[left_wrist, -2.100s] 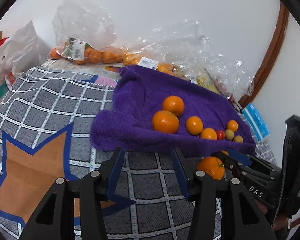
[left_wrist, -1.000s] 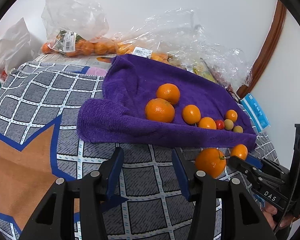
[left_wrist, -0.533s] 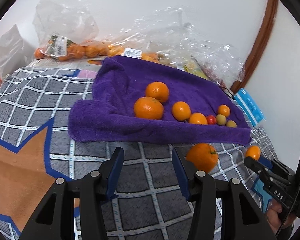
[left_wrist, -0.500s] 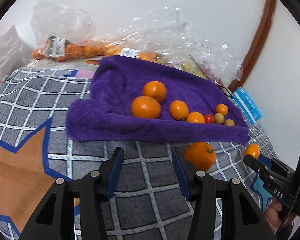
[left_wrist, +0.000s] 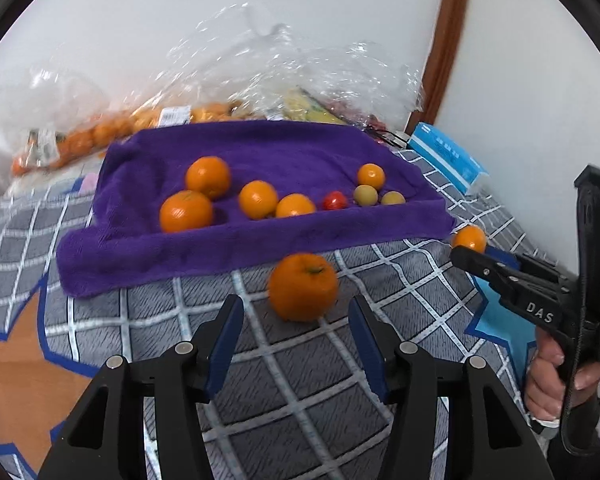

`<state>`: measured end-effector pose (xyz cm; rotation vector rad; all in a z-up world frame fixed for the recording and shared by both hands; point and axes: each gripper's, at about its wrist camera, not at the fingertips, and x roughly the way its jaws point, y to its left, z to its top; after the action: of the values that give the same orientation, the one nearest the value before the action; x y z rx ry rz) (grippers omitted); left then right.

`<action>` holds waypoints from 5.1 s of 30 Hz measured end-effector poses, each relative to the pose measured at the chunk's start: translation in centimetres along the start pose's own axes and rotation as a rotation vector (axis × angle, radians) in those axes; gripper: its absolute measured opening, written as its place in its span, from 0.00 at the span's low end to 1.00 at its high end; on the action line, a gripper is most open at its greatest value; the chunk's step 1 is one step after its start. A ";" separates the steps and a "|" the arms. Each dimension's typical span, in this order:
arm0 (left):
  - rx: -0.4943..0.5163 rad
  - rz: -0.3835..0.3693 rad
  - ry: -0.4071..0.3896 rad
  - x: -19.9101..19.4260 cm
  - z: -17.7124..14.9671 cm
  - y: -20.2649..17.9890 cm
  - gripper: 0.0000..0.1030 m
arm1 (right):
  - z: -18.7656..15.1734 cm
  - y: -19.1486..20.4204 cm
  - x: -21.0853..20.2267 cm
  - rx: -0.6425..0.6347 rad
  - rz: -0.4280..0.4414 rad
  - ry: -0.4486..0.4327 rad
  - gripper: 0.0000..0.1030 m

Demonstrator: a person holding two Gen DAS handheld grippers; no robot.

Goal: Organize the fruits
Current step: 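Grasp a mandarin with the right tool while the left tool grasps another mandarin, then lift and carry both mandarins over the purple towel with both tools, then lower both mandarins onto the towel among the other fruit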

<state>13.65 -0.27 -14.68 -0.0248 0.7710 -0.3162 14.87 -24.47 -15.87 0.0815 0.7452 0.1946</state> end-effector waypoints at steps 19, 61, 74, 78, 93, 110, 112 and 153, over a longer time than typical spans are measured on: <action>-0.003 0.104 0.073 4.1 1.7 -1.5 0.41 | -0.1 -0.5 0.1 0.000 0.054 0.012 0.36; -0.159 -0.024 -0.123 -1.5 2.8 1.0 0.40 | 1.2 0.1 0.0 0.018 0.083 0.041 0.36; -0.116 0.146 -0.137 -4.7 5.3 2.2 0.40 | 7.1 3.2 -2.1 -0.046 0.100 -0.054 0.36; -0.112 0.153 -0.128 -5.0 5.8 2.2 0.40 | 8.0 4.0 -1.8 -0.069 0.095 -0.056 0.36; -0.151 0.207 -0.153 -4.9 8.8 5.9 0.40 | 11.7 3.7 -0.1 -0.076 0.089 -0.082 0.36; -0.144 0.149 -0.117 2.3 9.3 5.1 0.40 | 12.5 3.7 5.7 -0.088 0.127 -0.032 0.36; -0.143 0.137 -0.115 2.8 8.9 5.3 0.40 | 12.5 3.0 6.4 -0.068 0.127 -0.019 0.36; -0.231 0.081 -0.059 5.2 7.8 7.1 0.40 | 9.4 4.5 11.0 -0.121 0.155 0.094 0.36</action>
<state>24.47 4.26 -13.56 -0.2185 0.7450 -0.1477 28.49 -17.82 -15.67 0.0155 0.8198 0.3929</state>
